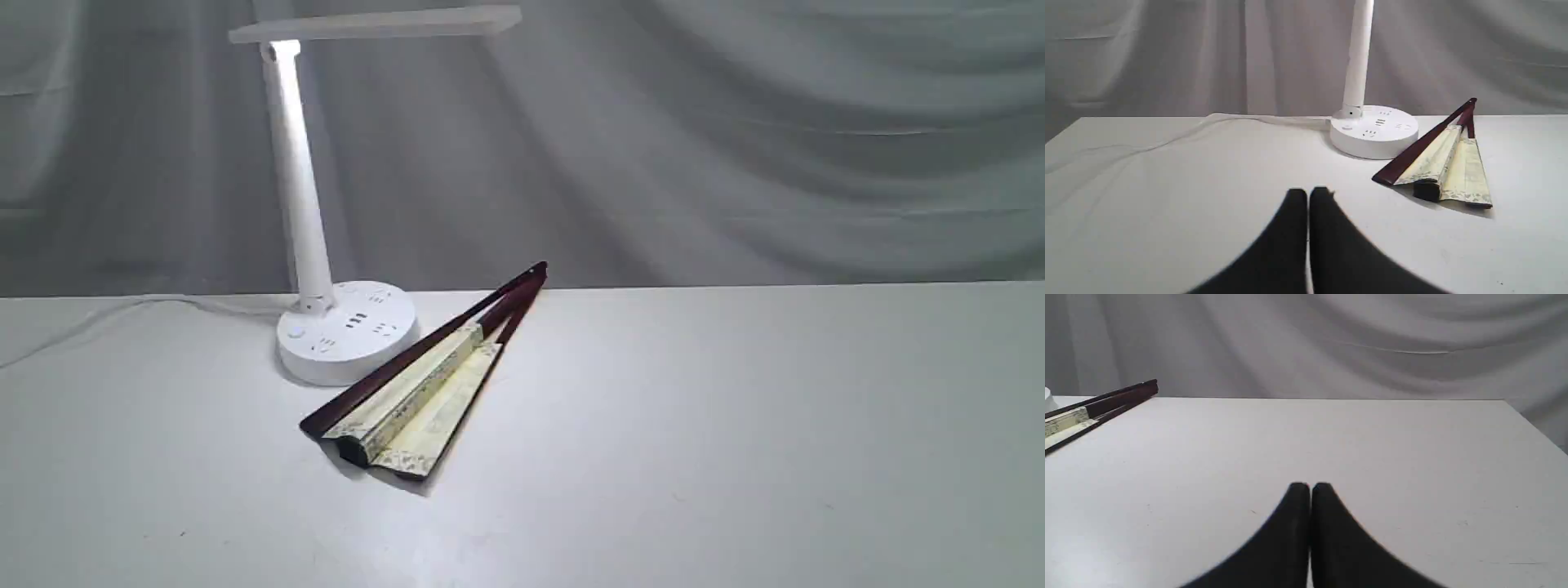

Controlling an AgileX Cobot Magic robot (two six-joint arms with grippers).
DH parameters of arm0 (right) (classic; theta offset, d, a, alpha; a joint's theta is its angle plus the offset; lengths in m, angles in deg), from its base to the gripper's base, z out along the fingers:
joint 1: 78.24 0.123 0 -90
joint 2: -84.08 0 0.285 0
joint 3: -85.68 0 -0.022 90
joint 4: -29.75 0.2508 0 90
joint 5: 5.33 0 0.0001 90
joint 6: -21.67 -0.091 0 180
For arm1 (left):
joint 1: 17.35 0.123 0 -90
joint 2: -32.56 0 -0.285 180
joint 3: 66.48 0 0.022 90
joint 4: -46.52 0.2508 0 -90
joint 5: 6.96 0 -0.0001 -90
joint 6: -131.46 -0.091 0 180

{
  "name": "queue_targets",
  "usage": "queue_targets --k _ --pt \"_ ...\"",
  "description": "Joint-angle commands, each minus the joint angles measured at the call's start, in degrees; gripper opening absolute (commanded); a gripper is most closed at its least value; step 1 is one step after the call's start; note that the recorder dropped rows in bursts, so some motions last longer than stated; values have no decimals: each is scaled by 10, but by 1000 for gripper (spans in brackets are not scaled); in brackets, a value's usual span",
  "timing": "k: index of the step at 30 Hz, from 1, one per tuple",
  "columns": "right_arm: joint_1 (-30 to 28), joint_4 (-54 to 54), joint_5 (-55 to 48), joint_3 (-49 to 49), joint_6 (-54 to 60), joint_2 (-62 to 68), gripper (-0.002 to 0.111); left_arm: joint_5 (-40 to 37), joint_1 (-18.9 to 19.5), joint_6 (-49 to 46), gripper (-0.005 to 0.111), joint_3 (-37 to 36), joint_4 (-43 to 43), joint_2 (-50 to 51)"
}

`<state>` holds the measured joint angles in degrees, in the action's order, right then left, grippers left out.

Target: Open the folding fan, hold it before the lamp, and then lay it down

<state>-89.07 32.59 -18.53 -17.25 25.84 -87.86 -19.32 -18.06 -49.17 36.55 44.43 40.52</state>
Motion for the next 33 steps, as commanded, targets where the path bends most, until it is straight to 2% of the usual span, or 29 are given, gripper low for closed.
queue_targets --k 1,10,14,17,22,28,33 --pt "2 1 3 1 -1 -3 0 4 -2 -2 0 -2 -2 -2" --pt "2 1 3 1 -1 -3 0 8 -2 2 0 -2 1 -2" --pt "2 1 7 1 0 -3 0 51 -2 6 0 -2 0 -2" --pt "2 1 14 1 0 -3 0 64 -2 6 0 -2 -37 -2" --pt "2 13 59 1 -1 -3 0 68 -2 6 0 -2 -63 -2" --pt "2 68 117 1 -1 -3 0 119 -2 52 0 -2 -74 -2" --pt "2 70 121 -21 -1 -3 0 128 -2 53 0 12 -74 -2"
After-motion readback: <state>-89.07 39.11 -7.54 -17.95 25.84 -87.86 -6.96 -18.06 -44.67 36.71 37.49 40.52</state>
